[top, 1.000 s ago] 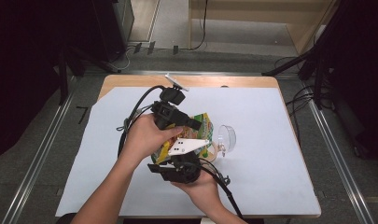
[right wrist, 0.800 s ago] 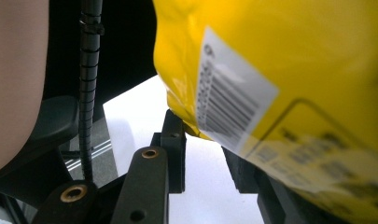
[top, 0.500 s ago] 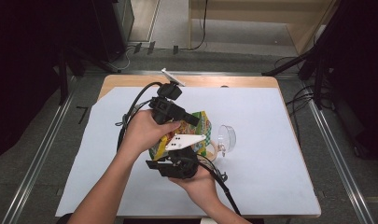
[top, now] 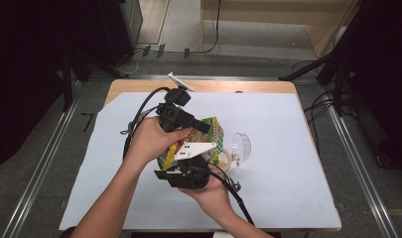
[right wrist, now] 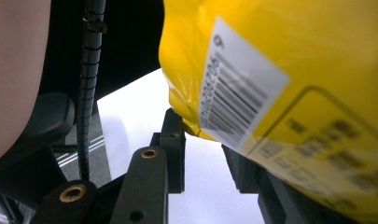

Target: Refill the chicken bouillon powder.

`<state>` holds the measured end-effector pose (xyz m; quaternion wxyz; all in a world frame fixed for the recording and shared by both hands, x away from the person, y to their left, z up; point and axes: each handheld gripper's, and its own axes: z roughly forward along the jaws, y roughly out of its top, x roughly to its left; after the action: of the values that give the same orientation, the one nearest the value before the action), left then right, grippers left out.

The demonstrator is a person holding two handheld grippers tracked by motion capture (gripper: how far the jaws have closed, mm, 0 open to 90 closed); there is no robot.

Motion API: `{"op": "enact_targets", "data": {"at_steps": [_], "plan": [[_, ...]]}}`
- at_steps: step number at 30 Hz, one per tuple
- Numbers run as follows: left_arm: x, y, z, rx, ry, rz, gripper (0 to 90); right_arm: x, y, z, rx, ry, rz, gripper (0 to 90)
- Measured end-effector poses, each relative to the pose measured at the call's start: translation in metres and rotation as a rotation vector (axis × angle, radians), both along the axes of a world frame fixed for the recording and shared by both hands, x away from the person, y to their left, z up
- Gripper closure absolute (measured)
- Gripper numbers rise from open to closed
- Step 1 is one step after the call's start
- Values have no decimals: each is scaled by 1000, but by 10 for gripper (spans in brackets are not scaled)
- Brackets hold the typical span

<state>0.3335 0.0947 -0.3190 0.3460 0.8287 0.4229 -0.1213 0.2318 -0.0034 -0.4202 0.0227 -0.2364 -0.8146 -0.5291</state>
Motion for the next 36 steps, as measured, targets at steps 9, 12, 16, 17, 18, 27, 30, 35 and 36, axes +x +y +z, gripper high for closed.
{"op": "enact_targets", "data": {"at_steps": [9,12,16,17,18,27,30,35,36], "plan": [[0,-1,-2,-7,1,3,755,-1,-1,0,-5,3,2,717],[0,-2,-2,-7,-3,-7,755,-1,-2,0,-9,1,2,716],[0,-3,-3,-5,-6,1,754,-1,-4,0,-11,5,0,717],[0,-3,-3,-7,-6,-1,755,-1,-4,0,-10,7,1,717],[0,-3,-2,-7,-7,-1,755,-1,-4,0,-9,8,0,716],[-1,-3,0,-11,-13,2,754,-3,-4,3,-6,3,-3,715],[-2,-3,0,-5,-14,1,753,-4,-4,3,-4,7,-3,715],[-2,-5,-1,8,-15,-4,752,-5,-3,3,0,13,-5,715],[-3,-5,-1,8,-15,-3,752,-5,-3,2,3,16,-7,713]]}}
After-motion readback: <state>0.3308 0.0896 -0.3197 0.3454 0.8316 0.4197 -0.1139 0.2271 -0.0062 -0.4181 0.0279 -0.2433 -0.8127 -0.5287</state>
